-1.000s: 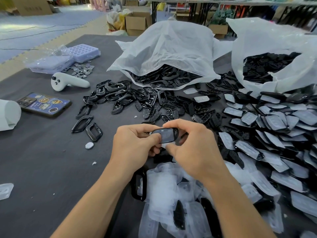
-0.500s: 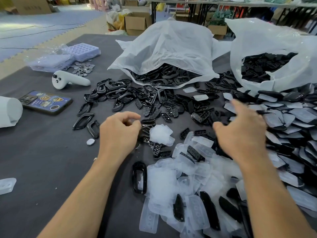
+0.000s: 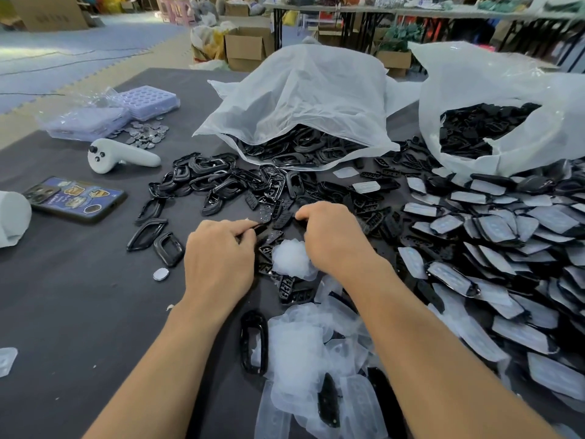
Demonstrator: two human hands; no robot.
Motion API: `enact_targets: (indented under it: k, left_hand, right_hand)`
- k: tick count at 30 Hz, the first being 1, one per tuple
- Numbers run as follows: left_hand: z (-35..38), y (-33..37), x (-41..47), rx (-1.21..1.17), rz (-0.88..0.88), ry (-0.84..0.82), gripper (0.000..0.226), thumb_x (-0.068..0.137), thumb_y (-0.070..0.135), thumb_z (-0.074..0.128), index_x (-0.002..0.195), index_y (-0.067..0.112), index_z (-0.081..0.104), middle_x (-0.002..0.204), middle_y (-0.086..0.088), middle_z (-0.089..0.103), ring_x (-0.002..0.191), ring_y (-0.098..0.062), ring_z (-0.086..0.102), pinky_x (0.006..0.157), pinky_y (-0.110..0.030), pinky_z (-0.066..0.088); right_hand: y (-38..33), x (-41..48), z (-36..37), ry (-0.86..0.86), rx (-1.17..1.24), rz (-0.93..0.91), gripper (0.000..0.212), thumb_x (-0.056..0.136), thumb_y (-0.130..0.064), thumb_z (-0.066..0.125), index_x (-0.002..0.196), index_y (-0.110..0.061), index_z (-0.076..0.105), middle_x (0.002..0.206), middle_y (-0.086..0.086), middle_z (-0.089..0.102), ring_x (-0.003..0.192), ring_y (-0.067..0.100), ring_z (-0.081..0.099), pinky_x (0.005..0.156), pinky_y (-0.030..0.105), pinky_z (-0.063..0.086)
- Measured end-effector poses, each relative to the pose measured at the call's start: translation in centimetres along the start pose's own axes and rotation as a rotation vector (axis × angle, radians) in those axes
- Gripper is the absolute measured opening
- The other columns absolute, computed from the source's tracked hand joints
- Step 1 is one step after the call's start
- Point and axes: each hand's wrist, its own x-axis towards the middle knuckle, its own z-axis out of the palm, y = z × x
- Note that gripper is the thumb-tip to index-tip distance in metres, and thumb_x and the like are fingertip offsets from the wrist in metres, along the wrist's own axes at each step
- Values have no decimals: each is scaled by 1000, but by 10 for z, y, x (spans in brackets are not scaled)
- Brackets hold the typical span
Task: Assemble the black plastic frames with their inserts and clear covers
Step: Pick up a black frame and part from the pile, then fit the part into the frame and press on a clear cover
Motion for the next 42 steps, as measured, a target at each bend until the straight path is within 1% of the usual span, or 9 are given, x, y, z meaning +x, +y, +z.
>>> enact_targets:
  k: [5,9,14,22,27,31,34,39,42]
  left_hand:
    - [7,0,0,167,103,-12,50,99,16,58,149,12,55,152,-4,56,148,-26,37,125,-39,25]
    - [10,-5,19,164,94,6,48,105,27,52,152,15,52,162,-9,43,156,-26,25,130,-37,12]
    - [18,-9,66,209,190,31,55,101,23,57,155,19,49,166,-9,37,158,-25,20,131,-36,9]
    - [47,4,100,266,365,-70,42,84,46,61,120,30,78,126,3,75,126,-21,60,114,-39,33]
    - [47,-4,99,229,396,61,27,89,14,71,110,26,82,101,-7,80,100,-26,69,104,-33,32]
    - [36,4,85,-37,320,301,22,91,12,71,107,21,82,101,2,75,105,-21,64,106,-28,34]
    - [21,21,60,-255,229,373,18,90,22,69,103,27,81,100,14,65,105,-8,60,104,-23,43]
    - [2,56,8,-730,-129,170,14,87,26,65,85,37,74,74,10,72,66,-8,70,70,-32,62]
    - [0,59,-20,-941,-319,40,27,95,12,65,80,30,78,73,3,75,67,-12,73,62,-27,62]
  right_hand:
    - [3,6,3,71,18,35,33,90,5,57,110,-14,76,109,12,74,96,34,69,85,42,58]
    - [11,-3,1,149,89,98,34,96,-11,54,107,-33,77,93,1,76,83,25,69,74,35,55]
    - [20,-39,3,277,470,151,29,98,-15,52,90,-30,75,65,-5,68,46,8,52,51,32,49]
    - [26,-60,10,256,677,144,26,97,-18,54,87,-34,72,68,-3,69,42,4,44,45,19,38]
    - [29,-58,12,264,816,181,28,97,-17,57,86,-38,73,68,0,70,44,6,45,44,23,41]
    - [32,-59,9,301,900,193,25,87,-25,62,95,-48,70,68,-6,72,51,9,57,53,32,55]
    - [34,-63,3,295,973,198,26,78,-21,69,89,-43,74,60,-10,67,51,7,56,51,21,50]
    - [30,-63,-7,233,1161,277,26,84,-4,72,81,-29,80,57,-3,64,51,10,51,49,18,44]
    - [26,-64,-10,200,1325,268,20,92,0,65,84,-14,77,70,8,74,52,13,54,48,18,44]
